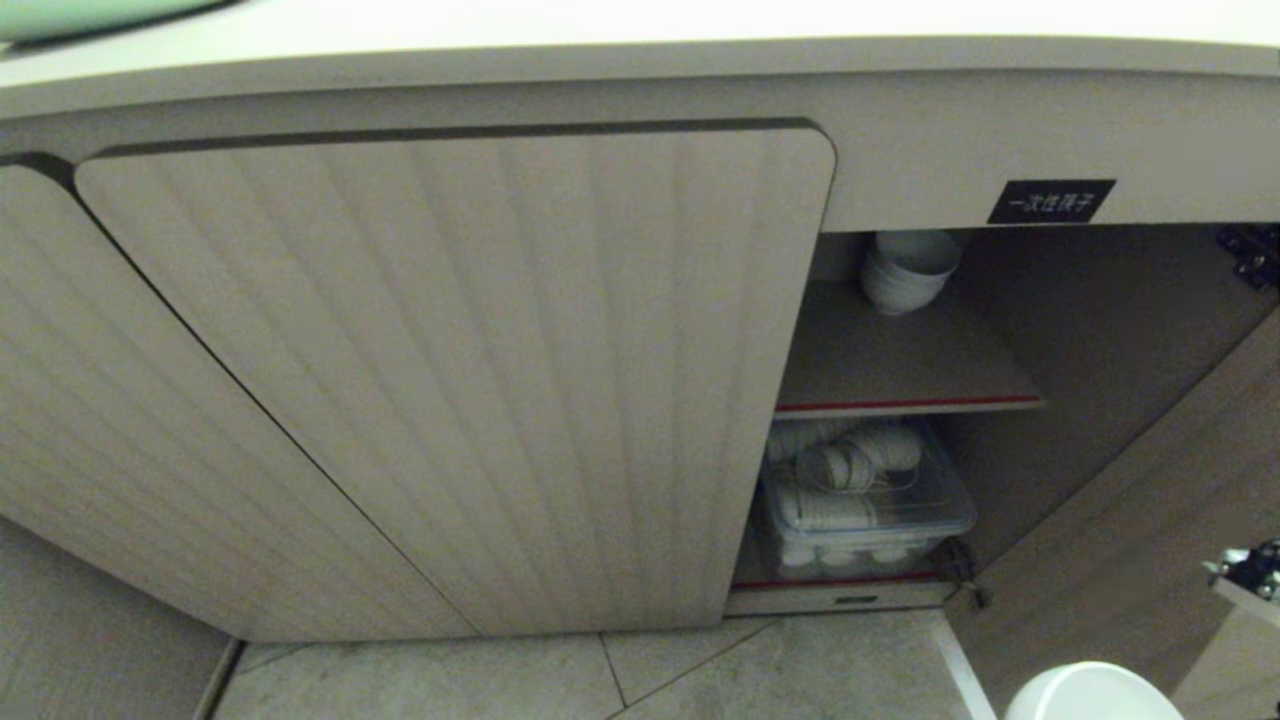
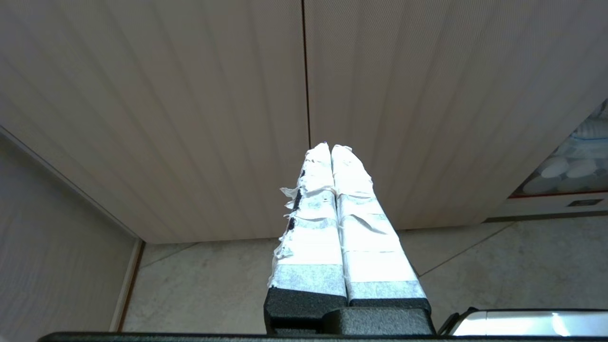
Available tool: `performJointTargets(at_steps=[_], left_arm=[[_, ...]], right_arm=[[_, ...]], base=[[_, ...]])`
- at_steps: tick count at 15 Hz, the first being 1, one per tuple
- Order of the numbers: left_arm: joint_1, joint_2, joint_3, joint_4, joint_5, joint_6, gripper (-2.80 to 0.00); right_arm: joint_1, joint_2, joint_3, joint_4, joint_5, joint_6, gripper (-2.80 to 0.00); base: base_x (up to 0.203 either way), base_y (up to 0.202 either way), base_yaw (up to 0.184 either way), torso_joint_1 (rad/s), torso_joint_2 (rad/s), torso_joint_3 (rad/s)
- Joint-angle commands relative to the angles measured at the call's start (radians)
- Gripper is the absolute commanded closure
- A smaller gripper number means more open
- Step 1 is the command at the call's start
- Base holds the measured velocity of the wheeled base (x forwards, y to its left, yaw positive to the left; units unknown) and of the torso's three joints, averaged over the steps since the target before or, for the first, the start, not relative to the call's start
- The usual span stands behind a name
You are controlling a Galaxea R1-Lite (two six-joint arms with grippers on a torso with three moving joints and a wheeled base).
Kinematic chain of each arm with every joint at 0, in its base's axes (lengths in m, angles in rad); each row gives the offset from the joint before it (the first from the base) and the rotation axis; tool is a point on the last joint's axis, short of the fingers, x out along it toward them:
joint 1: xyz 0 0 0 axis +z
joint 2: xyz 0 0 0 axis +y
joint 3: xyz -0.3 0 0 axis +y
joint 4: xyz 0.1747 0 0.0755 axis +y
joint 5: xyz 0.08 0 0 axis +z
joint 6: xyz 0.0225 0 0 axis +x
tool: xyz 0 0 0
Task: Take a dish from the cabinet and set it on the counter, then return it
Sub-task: Place it on the table
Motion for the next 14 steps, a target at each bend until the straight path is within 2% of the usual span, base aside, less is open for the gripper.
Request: performJointTargets(at_steps=[1,14], left_arm=[[0.0,0.0,0.0,0.0,0.0,-0.001,0.0],[0.0,0.0,0.0,0.0,0.0,0.0,0.0]], right_arm=[[0.0,0.002,0.0,0.002,0.002,0.001,0.0],[-0.006,-0.013,0.002,0.005,-0.004,0.0,0.0]], base=[[0.0,0.0,0.0,0.0,0.0,0.0],[0.0,0.0,0.0,0.0,0.0,0.0]])
